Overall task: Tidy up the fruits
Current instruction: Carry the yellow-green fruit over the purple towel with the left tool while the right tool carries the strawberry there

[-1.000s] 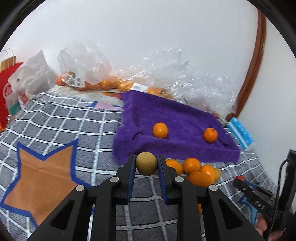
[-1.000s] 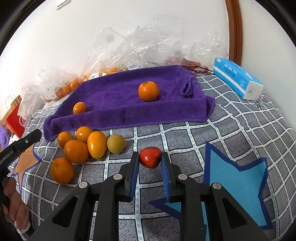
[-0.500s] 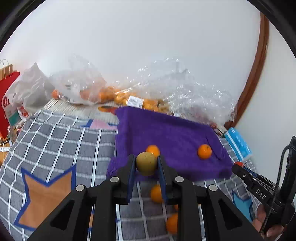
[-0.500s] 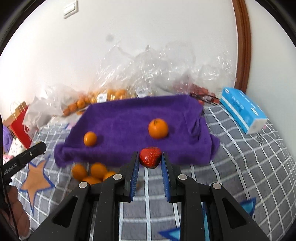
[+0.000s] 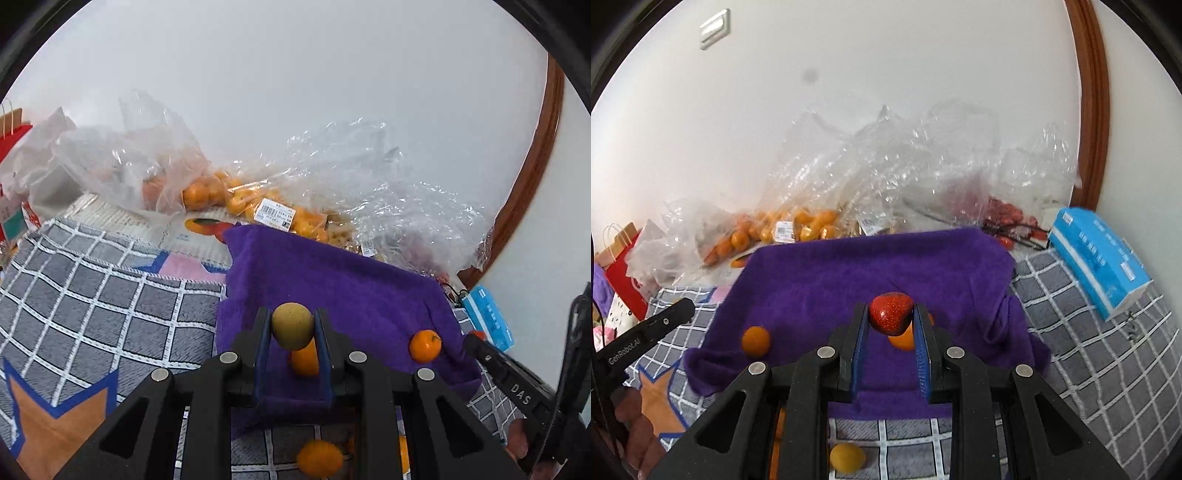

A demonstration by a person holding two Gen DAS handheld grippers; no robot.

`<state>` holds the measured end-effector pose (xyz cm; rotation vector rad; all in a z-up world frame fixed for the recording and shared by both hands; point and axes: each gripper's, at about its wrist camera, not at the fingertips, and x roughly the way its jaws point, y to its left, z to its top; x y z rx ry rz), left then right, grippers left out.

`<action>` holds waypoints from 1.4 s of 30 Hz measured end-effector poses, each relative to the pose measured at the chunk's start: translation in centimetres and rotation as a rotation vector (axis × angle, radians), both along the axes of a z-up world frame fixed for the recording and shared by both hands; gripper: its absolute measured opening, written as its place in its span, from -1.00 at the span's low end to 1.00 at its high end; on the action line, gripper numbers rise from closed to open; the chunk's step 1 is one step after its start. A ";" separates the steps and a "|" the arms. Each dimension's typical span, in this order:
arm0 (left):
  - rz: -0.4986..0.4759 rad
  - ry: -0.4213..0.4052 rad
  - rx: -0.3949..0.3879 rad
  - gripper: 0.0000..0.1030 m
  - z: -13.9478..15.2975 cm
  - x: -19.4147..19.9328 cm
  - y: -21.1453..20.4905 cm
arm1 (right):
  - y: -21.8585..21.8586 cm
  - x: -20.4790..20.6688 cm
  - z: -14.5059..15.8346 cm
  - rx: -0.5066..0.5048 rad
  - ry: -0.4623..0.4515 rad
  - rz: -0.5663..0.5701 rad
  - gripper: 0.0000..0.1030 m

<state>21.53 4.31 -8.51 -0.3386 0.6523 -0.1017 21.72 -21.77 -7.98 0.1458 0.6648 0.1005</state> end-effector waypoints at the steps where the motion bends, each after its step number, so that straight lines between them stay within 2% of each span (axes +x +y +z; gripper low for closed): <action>1: -0.003 0.006 -0.001 -0.57 -0.4 0.1 0.1 | -0.1 0.2 -0.5 0.007 0.010 0.001 -0.54; 3: -0.002 0.037 0.015 -0.57 -0.9 0.4 0.2 | -0.3 0.5 -1.5 0.006 0.027 -0.009 -0.54; 5: -0.001 0.039 -0.007 -0.57 -1.1 0.5 0.5 | -0.7 0.8 -2.2 0.008 0.049 -0.017 -0.54; 7: -0.008 0.036 -0.028 -0.56 -1.2 0.6 0.7 | -1.1 0.9 -2.4 0.019 0.053 -0.020 -0.54; 10: 0.010 0.019 -0.016 -0.57 -1.3 0.6 0.8 | -1.8 0.8 -2.5 0.036 0.049 -0.032 -0.54; 15: 0.008 0.037 -0.065 -0.57 -1.7 1.0 1.4 | -2.7 1.1 -3.0 0.040 0.060 -0.062 -0.54; 23: 0.023 0.032 -0.092 -0.57 -1.6 0.7 1.8 | -3.2 1.2 -3.3 0.054 0.070 -0.072 -0.53; 33: -0.008 0.060 -0.092 -0.57 -2.2 1.0 1.0 | -3.1 1.5 -3.8 0.059 0.098 -0.060 -0.53; 36: -0.015 0.056 -0.068 -0.57 -2.2 1.0 0.5 | -3.0 1.3 -3.7 0.065 0.092 -0.055 -0.53; 42: -0.023 0.096 -0.043 -0.57 -3.0 1.6 -0.1 | -2.5 1.9 -4.6 0.050 0.139 -0.050 -0.53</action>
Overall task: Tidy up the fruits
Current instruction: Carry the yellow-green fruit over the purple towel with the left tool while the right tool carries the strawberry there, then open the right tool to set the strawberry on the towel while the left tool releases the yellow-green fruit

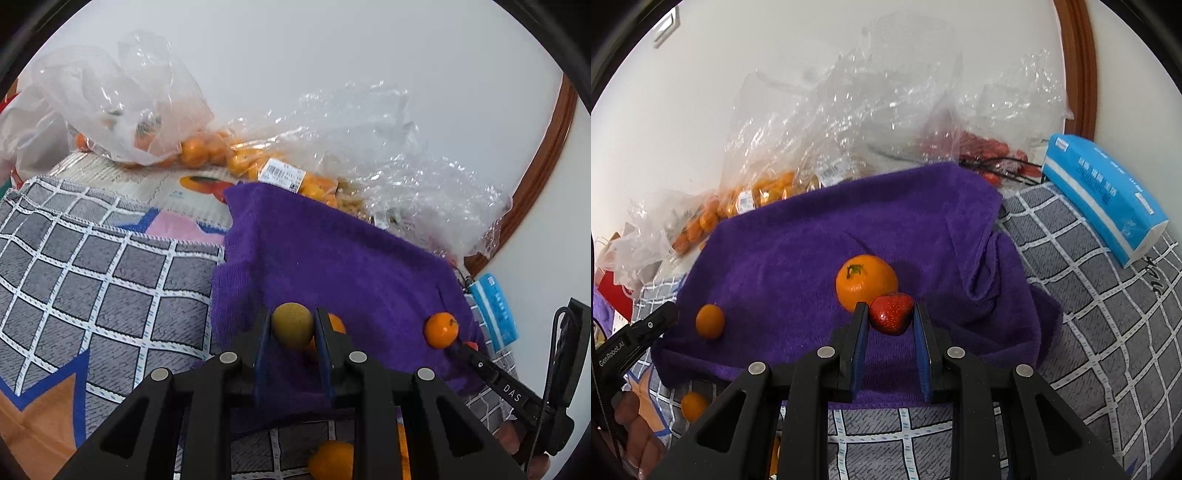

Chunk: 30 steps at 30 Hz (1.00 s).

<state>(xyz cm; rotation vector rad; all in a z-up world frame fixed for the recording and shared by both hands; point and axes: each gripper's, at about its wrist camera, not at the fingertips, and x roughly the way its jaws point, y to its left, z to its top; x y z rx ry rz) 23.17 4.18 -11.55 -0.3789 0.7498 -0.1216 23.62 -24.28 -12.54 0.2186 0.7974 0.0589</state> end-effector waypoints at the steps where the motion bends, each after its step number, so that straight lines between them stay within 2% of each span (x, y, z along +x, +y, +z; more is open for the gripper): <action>1: -0.002 -0.001 0.005 -0.56 0.0 0.0 -0.1 | 0.1 0.0 -0.1 -0.002 0.005 -0.002 -0.53; 9: -0.003 -0.002 0.044 -0.57 -0.2 0.1 -0.6 | 0.8 0.1 -0.5 -0.051 0.007 0.003 -0.53; 15: -0.004 -0.001 0.040 -0.56 -0.3 0.3 -0.5 | 0.9 0.1 -0.5 -0.066 0.002 0.008 -0.52; 18: -0.003 -0.005 0.045 -0.56 -0.3 0.3 -0.6 | 1.0 0.0 -0.5 -0.058 -0.003 0.013 -0.42; 20: -0.003 -0.003 0.052 -0.57 -0.3 0.2 -0.6 | 0.9 0.0 -0.4 -0.053 -0.009 0.006 -0.20; 30: -0.002 -0.007 0.050 -0.56 -0.4 0.3 -0.7 | 0.1 -0.4 0.0 -0.010 -0.033 -0.023 -0.06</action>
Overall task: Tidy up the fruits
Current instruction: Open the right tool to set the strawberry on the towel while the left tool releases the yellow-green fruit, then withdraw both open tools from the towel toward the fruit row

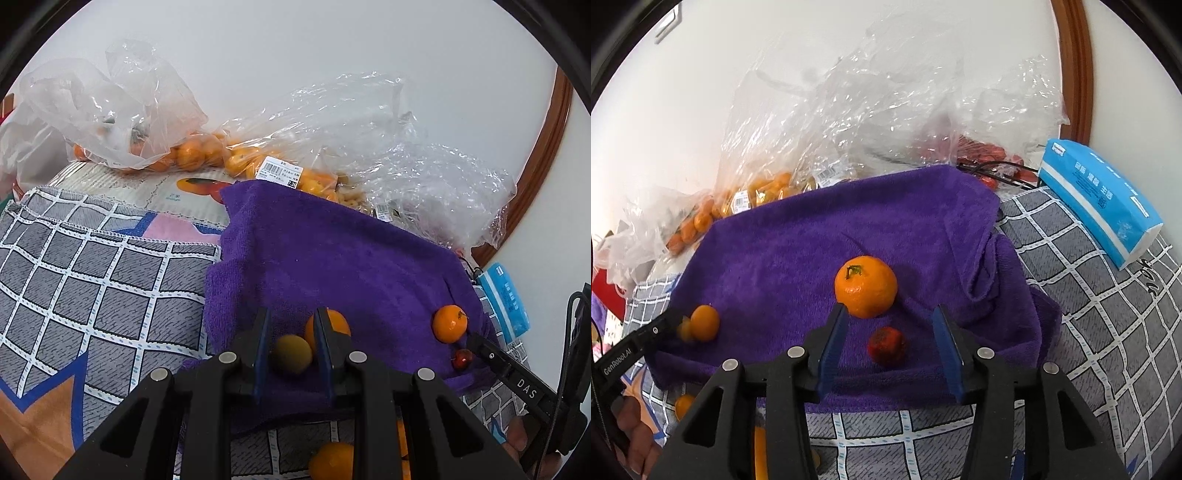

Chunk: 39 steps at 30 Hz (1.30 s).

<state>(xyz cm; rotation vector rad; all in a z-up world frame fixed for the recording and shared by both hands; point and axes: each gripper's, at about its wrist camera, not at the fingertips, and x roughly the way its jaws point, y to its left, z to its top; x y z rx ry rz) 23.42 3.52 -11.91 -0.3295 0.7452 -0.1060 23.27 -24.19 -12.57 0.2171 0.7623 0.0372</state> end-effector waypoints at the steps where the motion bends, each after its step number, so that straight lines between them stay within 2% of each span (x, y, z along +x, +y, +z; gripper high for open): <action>1: 0.000 0.000 -0.002 -0.56 0.0 0.0 0.0 | -0.1 0.0 0.0 0.004 0.001 -0.003 -0.06; 9: 0.005 -0.026 -0.020 -0.51 0.5 -0.6 0.2 | 0.0 -0.6 0.6 0.009 -0.038 -0.009 0.03; 18: 0.012 -0.049 -0.049 -0.46 1.2 -1.3 0.3 | 0.9 -1.5 1.5 -0.043 -0.097 -0.010 0.04; 22: 0.012 -0.041 -0.060 -0.46 1.2 -1.4 0.3 | 2.2 -2.0 2.3 -0.071 -0.110 0.023 0.04; 28: 0.051 -0.137 -0.033 -0.46 2.8 -2.8 0.7 | 3.5 -4.2 3.3 -0.061 -0.088 0.077 0.04; 31: 0.042 -0.130 -0.029 -0.46 3.4 -2.9 0.9 | 4.0 -5.7 3.5 -0.061 -0.080 0.098 0.04; 34: 0.072 -0.082 0.025 -0.46 3.8 -3.0 1.0 | 4.6 -7.0 3.6 -0.085 -0.087 0.104 0.04; 39: 0.073 -0.105 0.051 -0.46 4.7 -5.3 2.1 | 5.8 -8.7 3.3 -0.090 -0.069 0.137 0.04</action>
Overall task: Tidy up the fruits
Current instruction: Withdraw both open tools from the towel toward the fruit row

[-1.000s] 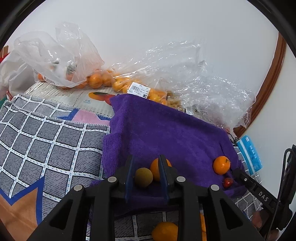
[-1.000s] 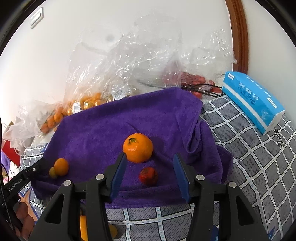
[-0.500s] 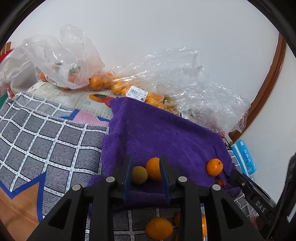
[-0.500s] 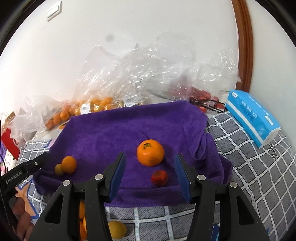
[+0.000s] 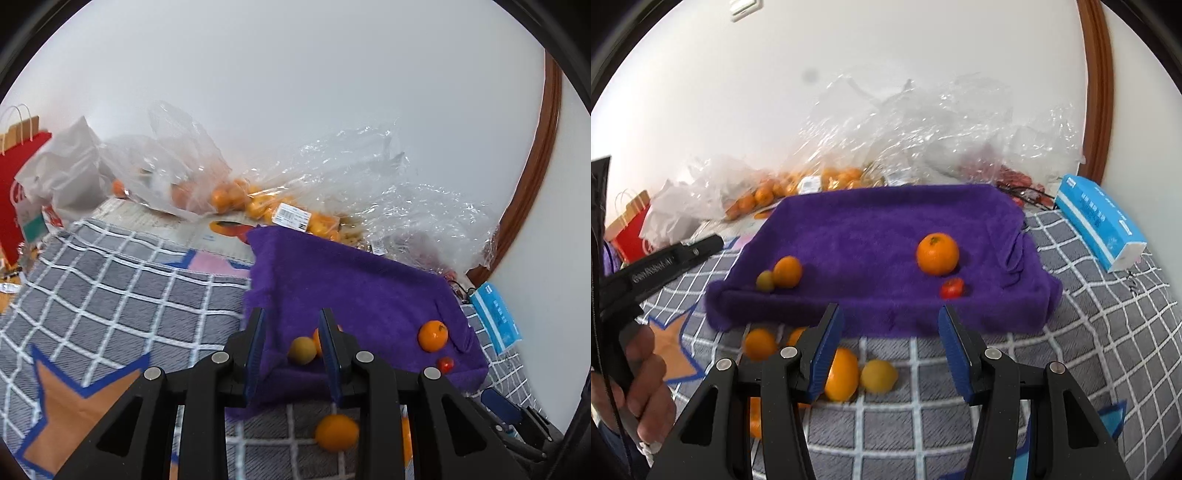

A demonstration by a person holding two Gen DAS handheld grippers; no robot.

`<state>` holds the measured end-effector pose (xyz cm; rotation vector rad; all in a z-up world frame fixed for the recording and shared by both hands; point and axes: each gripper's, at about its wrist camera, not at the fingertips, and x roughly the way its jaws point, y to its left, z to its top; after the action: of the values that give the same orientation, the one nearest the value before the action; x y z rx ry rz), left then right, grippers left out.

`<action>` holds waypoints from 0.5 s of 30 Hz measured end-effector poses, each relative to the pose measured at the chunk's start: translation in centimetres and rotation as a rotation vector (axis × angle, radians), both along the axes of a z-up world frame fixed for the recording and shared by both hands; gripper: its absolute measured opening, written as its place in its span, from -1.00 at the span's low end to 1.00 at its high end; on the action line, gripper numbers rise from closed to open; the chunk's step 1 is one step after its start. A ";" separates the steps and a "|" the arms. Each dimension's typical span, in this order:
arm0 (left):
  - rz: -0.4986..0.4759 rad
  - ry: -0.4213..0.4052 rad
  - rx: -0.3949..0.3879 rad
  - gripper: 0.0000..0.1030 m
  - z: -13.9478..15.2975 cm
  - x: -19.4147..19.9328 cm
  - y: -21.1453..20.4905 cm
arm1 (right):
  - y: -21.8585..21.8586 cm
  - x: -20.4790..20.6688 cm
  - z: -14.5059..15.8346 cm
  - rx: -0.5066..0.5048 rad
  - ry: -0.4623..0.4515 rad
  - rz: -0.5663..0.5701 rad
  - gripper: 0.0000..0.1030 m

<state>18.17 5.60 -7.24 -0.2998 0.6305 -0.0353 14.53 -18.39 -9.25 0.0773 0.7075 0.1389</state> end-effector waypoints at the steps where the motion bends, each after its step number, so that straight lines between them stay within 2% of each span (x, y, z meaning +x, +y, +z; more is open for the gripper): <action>1: 0.004 0.008 0.008 -0.46 0.0 -0.3 0.2 | 0.2 -0.2 -0.1 -0.002 0.003 0.006 0.04; 5: 0.020 0.061 0.051 -0.46 -0.6 -1.4 1.2 | 1.4 -1.3 -1.1 -0.010 0.026 0.030 0.01; 9: 0.010 0.103 0.063 -0.46 -1.9 -2.2 1.8 | 2.0 -2.5 -1.8 -0.001 0.037 0.045 -0.02; 12: 0.005 0.119 0.052 -0.46 -3.1 -2.9 2.1 | 2.2 -2.8 -2.5 -0.041 0.046 0.032 -0.12; 14: -0.002 0.120 0.033 -0.46 -3.9 -3.2 2.4 | 2.1 -2.8 -2.9 -0.056 0.048 0.019 -0.29; 15: 0.000 0.114 0.026 -0.46 -4.2 -3.4 2.5 | 2.0 -2.7 -3.1 -0.068 0.047 0.008 -0.30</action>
<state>14.78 8.06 -11.47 -0.2777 0.7437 -0.0101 11.81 -16.40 -12.34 0.0129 0.7589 0.1213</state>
